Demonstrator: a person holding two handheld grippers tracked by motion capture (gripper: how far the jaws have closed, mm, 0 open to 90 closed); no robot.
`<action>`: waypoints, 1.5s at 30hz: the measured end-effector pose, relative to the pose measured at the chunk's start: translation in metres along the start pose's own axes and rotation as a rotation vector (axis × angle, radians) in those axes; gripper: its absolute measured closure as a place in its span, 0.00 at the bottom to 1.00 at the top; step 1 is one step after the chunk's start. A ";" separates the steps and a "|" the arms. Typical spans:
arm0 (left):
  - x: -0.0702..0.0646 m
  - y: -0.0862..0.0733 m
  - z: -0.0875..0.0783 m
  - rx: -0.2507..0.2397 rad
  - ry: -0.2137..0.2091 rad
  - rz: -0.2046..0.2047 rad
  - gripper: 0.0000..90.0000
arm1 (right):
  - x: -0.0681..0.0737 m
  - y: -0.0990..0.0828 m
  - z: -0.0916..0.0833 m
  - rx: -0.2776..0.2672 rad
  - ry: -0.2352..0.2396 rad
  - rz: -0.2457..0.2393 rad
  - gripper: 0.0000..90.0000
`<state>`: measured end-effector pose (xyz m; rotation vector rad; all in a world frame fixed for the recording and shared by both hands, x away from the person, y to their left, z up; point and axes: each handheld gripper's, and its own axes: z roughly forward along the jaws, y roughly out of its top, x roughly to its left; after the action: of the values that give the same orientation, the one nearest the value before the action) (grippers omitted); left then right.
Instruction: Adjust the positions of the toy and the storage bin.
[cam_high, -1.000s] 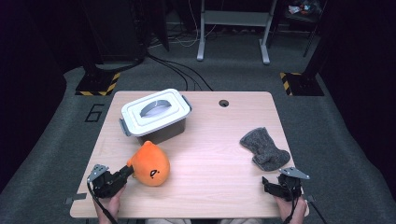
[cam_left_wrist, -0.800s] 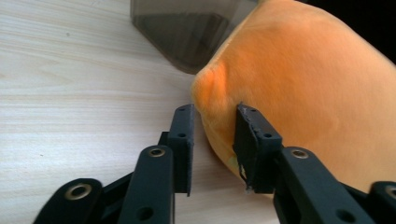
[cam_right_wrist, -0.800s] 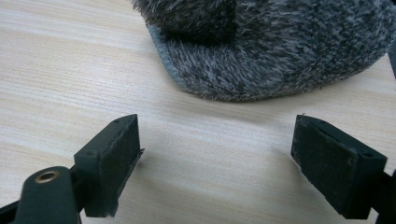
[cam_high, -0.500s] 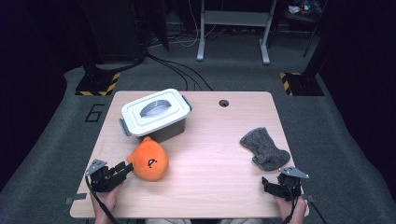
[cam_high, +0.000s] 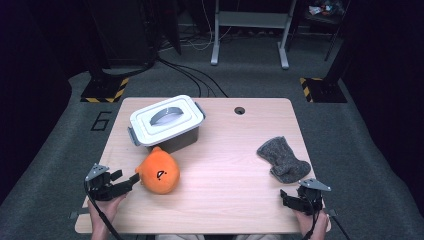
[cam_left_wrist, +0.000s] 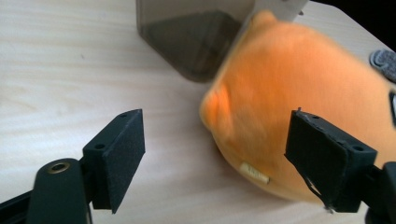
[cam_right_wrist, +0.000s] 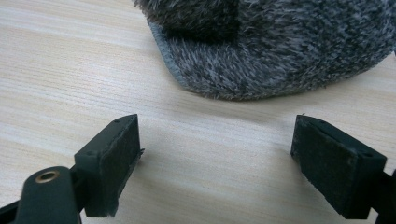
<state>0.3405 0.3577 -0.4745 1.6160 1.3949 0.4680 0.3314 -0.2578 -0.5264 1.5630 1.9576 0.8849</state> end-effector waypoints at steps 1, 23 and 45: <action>0.000 0.005 -0.001 -0.007 0.003 0.001 0.19 | 0.000 0.000 0.000 0.000 0.001 0.000 0.16; -0.001 0.118 0.046 0.042 0.100 0.064 0.07 | 0.002 0.000 0.002 0.031 -0.010 -0.026 0.08; 0.005 0.134 0.090 0.143 0.035 0.110 0.21 | 0.003 0.000 0.002 0.019 -0.005 -0.045 0.10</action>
<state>0.4874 0.3360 -0.4113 1.8151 1.3967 0.4717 0.3318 -0.2547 -0.5275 1.5236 1.9951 0.8463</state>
